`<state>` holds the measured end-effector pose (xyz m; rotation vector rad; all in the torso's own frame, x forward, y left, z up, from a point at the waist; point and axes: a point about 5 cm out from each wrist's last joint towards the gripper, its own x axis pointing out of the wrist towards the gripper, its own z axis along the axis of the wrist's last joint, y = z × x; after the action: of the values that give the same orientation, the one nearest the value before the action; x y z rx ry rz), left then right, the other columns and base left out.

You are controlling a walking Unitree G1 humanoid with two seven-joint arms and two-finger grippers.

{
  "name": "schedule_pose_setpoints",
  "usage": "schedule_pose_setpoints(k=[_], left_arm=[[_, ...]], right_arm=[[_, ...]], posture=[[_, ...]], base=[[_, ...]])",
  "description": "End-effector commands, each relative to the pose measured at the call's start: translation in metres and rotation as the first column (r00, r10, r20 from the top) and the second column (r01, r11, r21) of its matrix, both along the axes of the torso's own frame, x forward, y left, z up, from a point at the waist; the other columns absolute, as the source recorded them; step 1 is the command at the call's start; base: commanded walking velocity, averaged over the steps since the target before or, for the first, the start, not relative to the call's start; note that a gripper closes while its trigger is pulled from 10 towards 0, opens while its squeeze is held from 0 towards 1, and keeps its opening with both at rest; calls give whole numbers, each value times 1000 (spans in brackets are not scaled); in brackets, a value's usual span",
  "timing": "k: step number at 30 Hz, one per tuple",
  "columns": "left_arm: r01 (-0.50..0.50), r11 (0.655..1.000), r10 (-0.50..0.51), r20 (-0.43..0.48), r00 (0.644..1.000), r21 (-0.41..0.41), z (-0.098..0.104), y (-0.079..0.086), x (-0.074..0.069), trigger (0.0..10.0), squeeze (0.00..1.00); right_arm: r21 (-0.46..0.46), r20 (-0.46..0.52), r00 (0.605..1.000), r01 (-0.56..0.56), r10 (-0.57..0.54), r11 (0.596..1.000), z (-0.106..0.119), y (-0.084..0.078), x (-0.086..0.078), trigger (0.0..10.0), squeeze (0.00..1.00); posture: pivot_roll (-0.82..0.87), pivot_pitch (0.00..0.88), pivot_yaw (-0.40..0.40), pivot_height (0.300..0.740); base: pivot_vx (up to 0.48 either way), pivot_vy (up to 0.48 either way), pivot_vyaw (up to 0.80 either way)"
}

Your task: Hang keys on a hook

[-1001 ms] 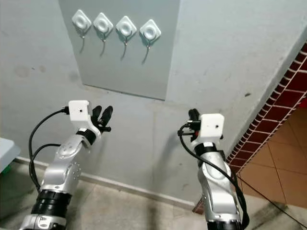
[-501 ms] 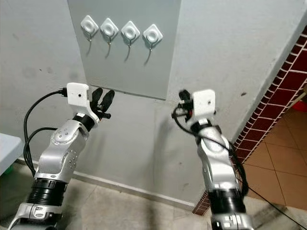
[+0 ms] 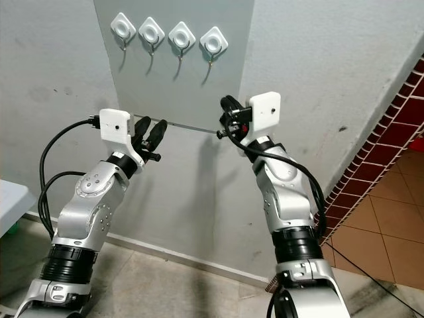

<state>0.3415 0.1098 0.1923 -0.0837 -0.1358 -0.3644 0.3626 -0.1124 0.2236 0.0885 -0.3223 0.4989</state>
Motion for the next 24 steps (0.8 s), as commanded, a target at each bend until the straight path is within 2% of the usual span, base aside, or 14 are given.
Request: schedule_pose_setpoints(k=[1,13,24], left_arm=[[18,1000,-19,33,999,16,11,-5,0,10000,0],[67,996,-69,41,997,53,12,-12,-3,10000,0],[81,995,-83,40,996,62,12,-16,-4,10000,0]], right_arm=[[24,28,1000,-11,10,1000,10,2,3,10000,0],[91,91,991,-110,101,990,29,12,6,10000,0],[144,117,985,-145,129,979,44,18,12,10000,0]], posture=[[116,0,-34,740],[115,0,-27,740],[111,0,-28,740]], base=[[0,0,0],[0,0,0],[0,0,0]])
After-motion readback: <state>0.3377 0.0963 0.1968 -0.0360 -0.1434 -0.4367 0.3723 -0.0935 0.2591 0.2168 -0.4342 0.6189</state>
